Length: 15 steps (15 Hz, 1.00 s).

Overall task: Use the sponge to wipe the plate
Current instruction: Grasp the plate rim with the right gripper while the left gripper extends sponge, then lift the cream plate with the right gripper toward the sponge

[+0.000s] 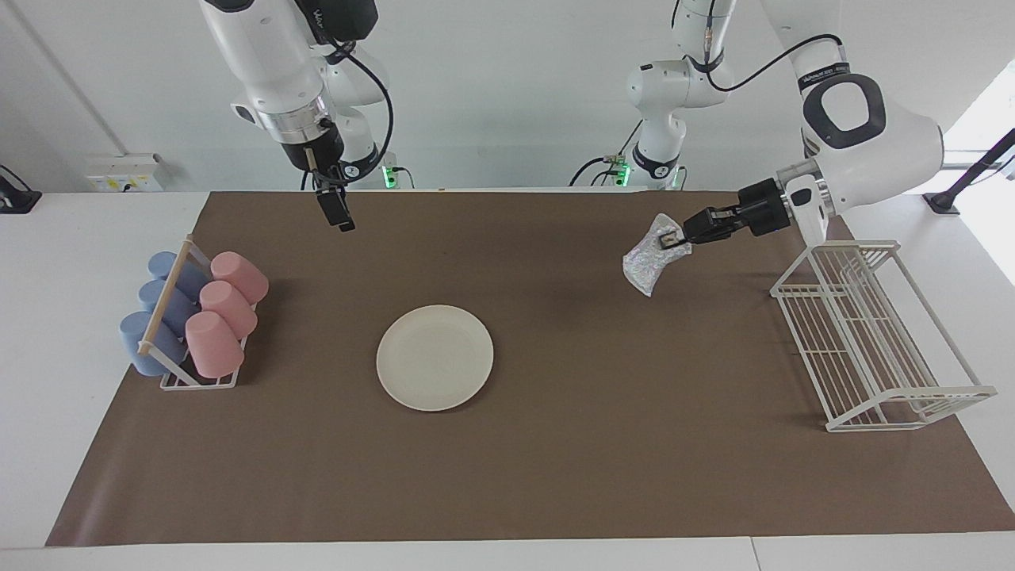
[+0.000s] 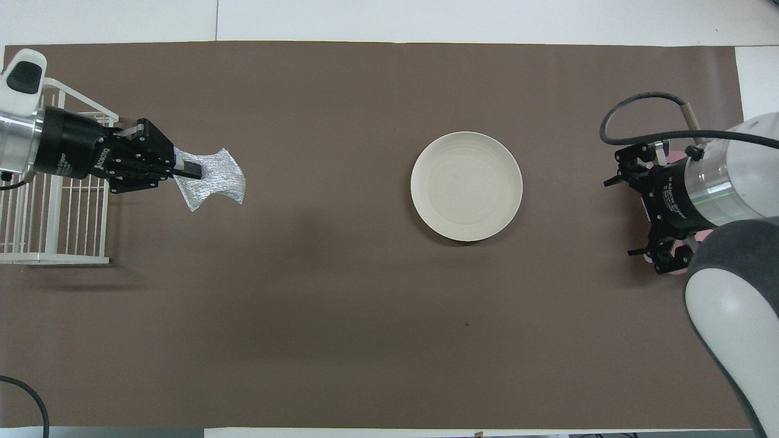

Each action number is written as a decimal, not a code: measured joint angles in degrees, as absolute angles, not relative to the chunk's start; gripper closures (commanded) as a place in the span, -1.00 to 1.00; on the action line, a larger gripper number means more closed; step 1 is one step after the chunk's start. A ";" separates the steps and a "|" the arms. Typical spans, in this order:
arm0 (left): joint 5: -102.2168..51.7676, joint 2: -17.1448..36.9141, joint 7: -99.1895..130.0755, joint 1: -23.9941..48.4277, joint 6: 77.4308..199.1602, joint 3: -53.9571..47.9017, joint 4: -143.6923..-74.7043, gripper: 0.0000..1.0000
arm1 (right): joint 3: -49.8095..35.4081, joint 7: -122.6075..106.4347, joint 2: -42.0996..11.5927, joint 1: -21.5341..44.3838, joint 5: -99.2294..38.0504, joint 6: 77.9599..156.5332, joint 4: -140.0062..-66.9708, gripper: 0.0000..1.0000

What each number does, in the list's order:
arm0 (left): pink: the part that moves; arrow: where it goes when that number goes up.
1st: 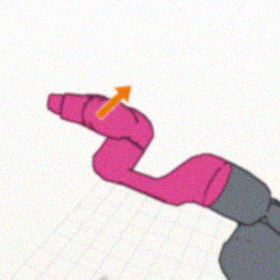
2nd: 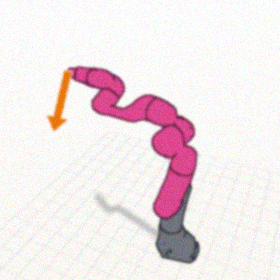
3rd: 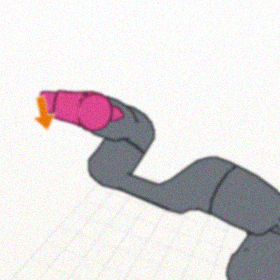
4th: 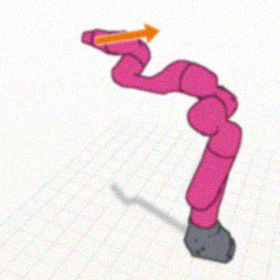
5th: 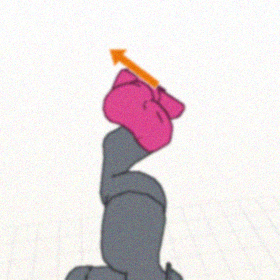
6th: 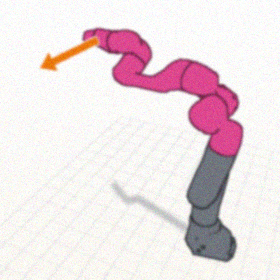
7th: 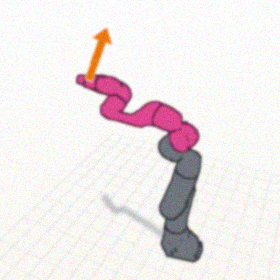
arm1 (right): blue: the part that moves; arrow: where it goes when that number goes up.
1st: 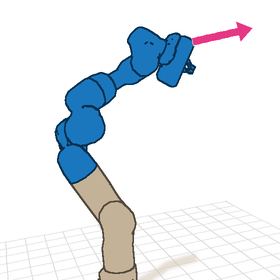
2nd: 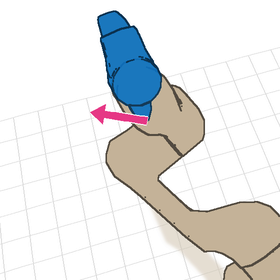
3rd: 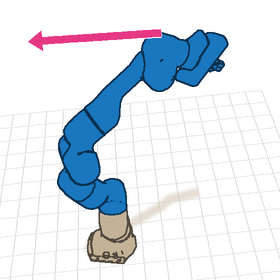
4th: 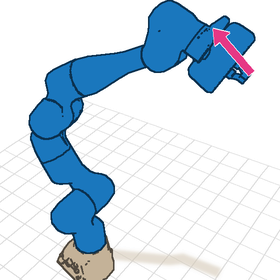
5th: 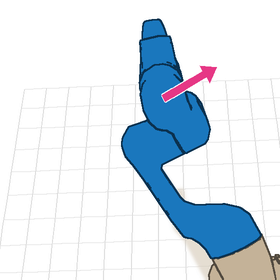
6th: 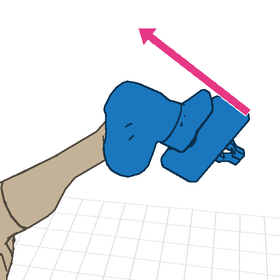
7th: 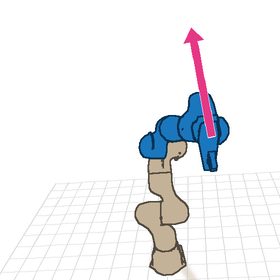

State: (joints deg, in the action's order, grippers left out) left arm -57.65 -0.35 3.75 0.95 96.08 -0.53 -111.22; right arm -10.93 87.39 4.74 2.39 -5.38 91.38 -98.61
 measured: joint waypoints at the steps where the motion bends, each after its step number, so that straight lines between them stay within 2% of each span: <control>1: -59.79 -1.57 2.52 1.35 96.42 -0.66 -113.71 1.00 | -12.09 87.78 4.76 2.46 -5.40 91.38 -98.62 -1.00; 8: -73.69 -7.72 -9.56 3.86 97.55 -1.08 -127.48 1.00 | -14.42 95.42 2.84 6.49 -5.82 91.57 -96.58 -1.00; 15: -87.30 -8.79 -20.44 12.28 98.46 -1.35 -134.21 1.00 | -14.43 101.42 -3.52 10.16 -6.24 91.57 -90.05 -1.00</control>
